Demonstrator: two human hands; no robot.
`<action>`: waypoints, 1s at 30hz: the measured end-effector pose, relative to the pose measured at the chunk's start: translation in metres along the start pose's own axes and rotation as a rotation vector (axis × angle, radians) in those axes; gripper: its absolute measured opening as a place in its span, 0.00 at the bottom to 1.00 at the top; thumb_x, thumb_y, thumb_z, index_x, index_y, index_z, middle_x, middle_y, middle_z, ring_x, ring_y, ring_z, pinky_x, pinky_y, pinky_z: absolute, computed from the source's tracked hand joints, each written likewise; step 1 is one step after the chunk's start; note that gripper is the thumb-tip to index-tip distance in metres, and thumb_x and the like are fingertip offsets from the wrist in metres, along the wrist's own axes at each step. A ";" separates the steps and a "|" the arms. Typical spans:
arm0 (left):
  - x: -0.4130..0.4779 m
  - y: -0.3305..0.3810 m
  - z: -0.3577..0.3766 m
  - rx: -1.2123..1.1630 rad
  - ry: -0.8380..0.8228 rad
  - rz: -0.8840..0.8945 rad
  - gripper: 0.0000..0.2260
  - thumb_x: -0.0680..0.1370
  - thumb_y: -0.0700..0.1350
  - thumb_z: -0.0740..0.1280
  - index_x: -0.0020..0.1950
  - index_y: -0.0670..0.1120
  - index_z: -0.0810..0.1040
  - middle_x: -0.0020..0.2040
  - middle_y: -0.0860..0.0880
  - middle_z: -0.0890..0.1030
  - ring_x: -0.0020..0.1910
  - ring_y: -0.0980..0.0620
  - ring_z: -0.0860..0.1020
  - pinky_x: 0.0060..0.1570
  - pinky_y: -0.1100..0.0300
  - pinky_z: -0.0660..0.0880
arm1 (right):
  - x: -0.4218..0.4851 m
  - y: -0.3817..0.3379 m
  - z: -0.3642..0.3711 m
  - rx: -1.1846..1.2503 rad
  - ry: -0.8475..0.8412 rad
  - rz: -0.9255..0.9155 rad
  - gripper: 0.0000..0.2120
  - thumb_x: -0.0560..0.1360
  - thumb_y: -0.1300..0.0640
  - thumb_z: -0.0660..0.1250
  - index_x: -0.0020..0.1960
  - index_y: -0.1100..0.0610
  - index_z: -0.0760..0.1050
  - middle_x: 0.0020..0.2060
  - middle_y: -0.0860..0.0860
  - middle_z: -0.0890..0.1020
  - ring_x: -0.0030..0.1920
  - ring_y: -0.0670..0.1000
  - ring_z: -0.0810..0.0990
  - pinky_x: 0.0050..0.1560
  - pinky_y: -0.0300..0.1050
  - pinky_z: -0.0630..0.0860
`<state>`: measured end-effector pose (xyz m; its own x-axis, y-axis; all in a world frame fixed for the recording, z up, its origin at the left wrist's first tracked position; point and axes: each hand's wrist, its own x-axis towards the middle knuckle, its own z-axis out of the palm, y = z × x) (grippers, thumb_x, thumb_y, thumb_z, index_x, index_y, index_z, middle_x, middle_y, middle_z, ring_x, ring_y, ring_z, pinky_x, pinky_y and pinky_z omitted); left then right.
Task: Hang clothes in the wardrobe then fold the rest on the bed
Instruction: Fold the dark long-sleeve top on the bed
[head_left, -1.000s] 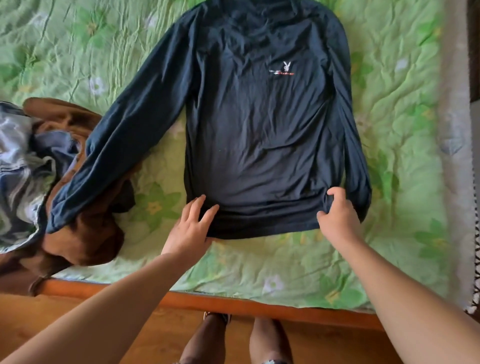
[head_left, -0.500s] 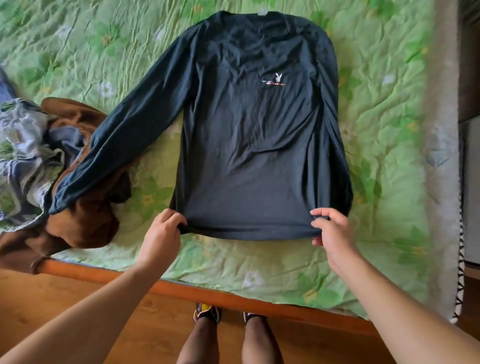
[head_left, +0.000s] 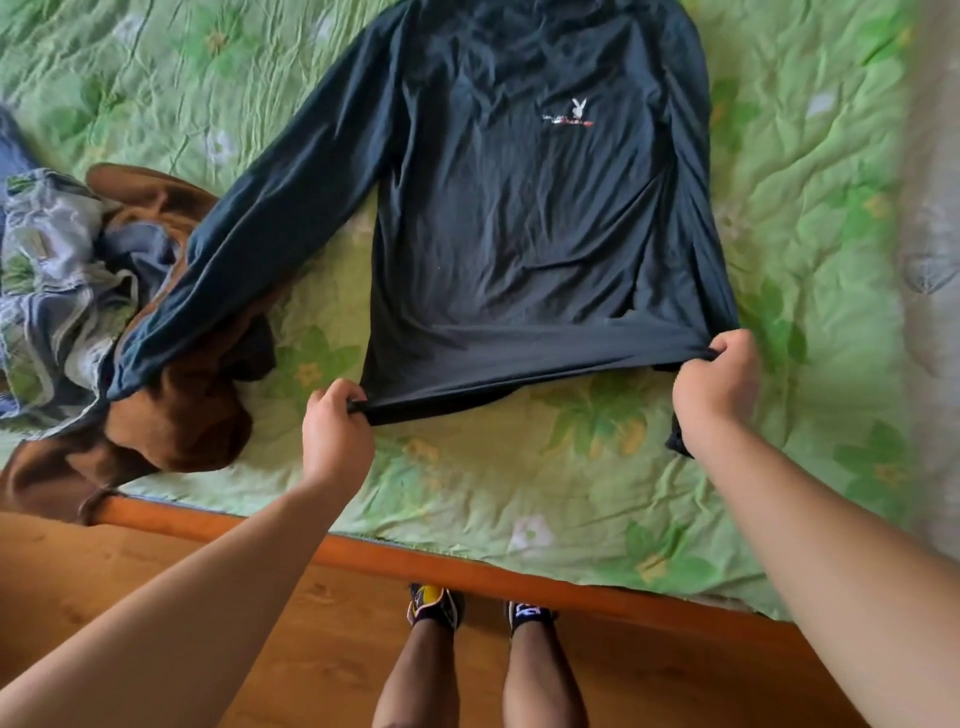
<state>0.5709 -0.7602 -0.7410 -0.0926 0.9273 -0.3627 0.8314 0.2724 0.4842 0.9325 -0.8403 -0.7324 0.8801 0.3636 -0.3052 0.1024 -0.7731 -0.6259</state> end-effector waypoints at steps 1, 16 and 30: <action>0.001 0.002 -0.001 -0.030 -0.006 -0.031 0.13 0.75 0.31 0.55 0.46 0.48 0.73 0.45 0.47 0.74 0.39 0.48 0.72 0.39 0.53 0.70 | -0.003 -0.004 -0.001 0.048 0.024 0.025 0.15 0.70 0.70 0.52 0.50 0.52 0.67 0.50 0.53 0.75 0.47 0.59 0.75 0.43 0.46 0.65; 0.014 0.013 -0.019 -0.541 0.059 -0.230 0.19 0.78 0.36 0.56 0.42 0.61 0.73 0.42 0.50 0.79 0.39 0.49 0.83 0.35 0.56 0.79 | -0.016 -0.043 -0.028 0.990 0.101 0.497 0.18 0.79 0.67 0.51 0.61 0.54 0.73 0.56 0.55 0.80 0.49 0.57 0.82 0.47 0.54 0.82; 0.047 0.000 -0.028 -0.785 0.181 -0.396 0.13 0.81 0.37 0.56 0.54 0.50 0.78 0.50 0.49 0.81 0.44 0.56 0.83 0.44 0.61 0.80 | -0.002 -0.023 -0.035 0.847 0.103 0.491 0.16 0.79 0.67 0.54 0.53 0.54 0.78 0.50 0.54 0.83 0.47 0.55 0.84 0.49 0.54 0.84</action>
<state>0.5508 -0.7096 -0.7356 -0.4335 0.7360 -0.5201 0.1119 0.6166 0.7793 0.9443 -0.8410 -0.6924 0.7763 0.0230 -0.6299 -0.6161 -0.1835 -0.7660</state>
